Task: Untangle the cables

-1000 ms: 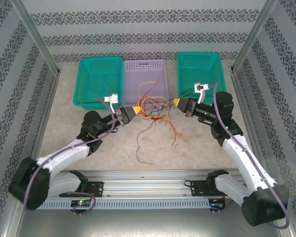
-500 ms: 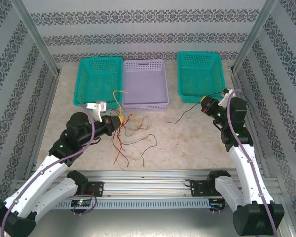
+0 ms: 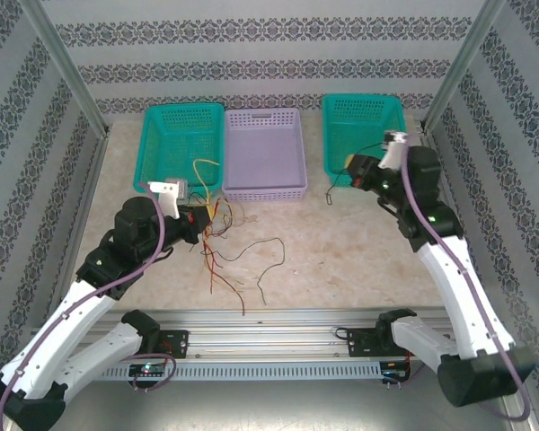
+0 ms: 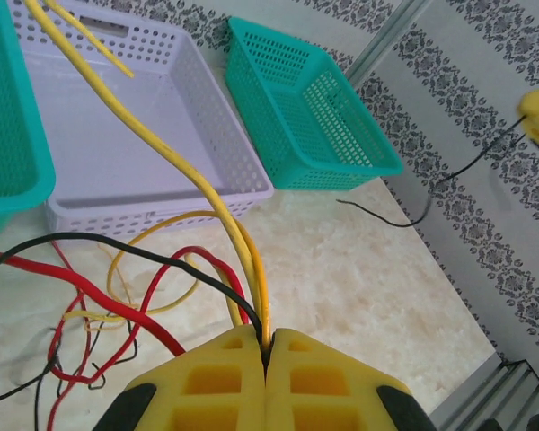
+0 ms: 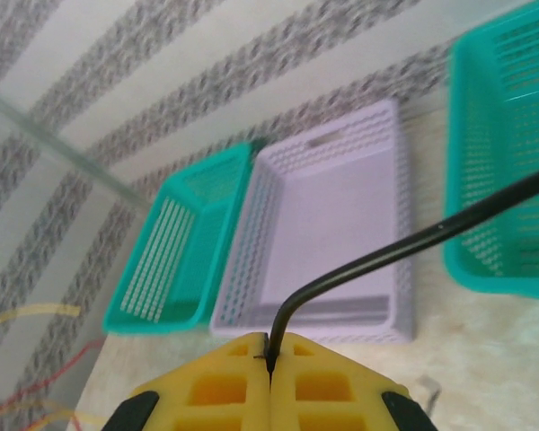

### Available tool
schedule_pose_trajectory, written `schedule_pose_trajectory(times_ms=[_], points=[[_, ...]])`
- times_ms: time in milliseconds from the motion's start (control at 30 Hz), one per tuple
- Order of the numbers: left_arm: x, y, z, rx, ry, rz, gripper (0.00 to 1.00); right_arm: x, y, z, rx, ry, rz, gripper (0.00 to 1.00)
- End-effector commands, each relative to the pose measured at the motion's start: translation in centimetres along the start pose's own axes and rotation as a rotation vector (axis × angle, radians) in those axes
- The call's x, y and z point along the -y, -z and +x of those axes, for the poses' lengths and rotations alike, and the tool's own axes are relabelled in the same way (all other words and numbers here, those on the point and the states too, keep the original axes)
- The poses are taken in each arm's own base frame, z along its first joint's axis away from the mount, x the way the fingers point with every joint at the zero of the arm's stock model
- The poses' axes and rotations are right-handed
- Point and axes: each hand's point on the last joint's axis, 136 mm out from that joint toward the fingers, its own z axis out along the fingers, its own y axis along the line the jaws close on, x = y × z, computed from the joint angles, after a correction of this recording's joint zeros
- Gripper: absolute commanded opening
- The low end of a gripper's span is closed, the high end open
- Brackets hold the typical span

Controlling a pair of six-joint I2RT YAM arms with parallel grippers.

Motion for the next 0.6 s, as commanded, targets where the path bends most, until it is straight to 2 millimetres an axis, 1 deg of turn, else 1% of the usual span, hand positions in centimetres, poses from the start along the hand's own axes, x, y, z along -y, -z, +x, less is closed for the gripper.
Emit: schedule_pose_trajectory(times_ms=[0,67,167,200,267,333,400,433,500,567], points=[[1.7,1.1,-3.5,0.097,-0.069,0.040,0.00,-2.3,-2.1,0.9,-0.104,0.097,-0.025,0.00],[2.0,1.0,-3.7,0.106,-0.074,0.056,0.00,-3.9,-4.1,1.0,-0.160,0.111,-0.070,0.00],[2.5,0.8,-3.8,0.114,-0.069,0.089,0.00,-5.6,-7.3,1.1,-0.242,0.106,-0.116,0.00],[2.6,0.8,-3.8,0.116,-0.068,0.095,0.00,-5.8,-8.7,1.2,-0.270,0.101,-0.115,0.00],[2.7,0.8,-3.7,0.122,-0.064,0.108,0.00,-6.8,-10.8,1.2,-0.303,0.111,-0.131,0.00],[3.0,0.9,-3.7,0.131,-0.061,0.126,0.00,-7.3,-13.1,1.0,-0.331,0.119,-0.131,0.00],[3.0,0.8,-3.6,0.134,-0.058,0.135,0.00,-7.6,-15.9,1.7,-0.391,0.103,-0.156,0.00],[3.1,0.8,-3.6,0.135,-0.058,0.138,0.00,-7.4,-17.1,1.9,-0.414,0.092,-0.154,0.00],[3.2,0.7,-3.5,0.136,-0.054,0.150,0.00,-6.5,-19.8,2.8,-0.465,0.078,-0.130,0.00],[3.3,0.6,-3.5,0.136,-0.051,0.160,0.00,-5.4,-22.2,3.9,-0.508,0.067,-0.102,0.00]])
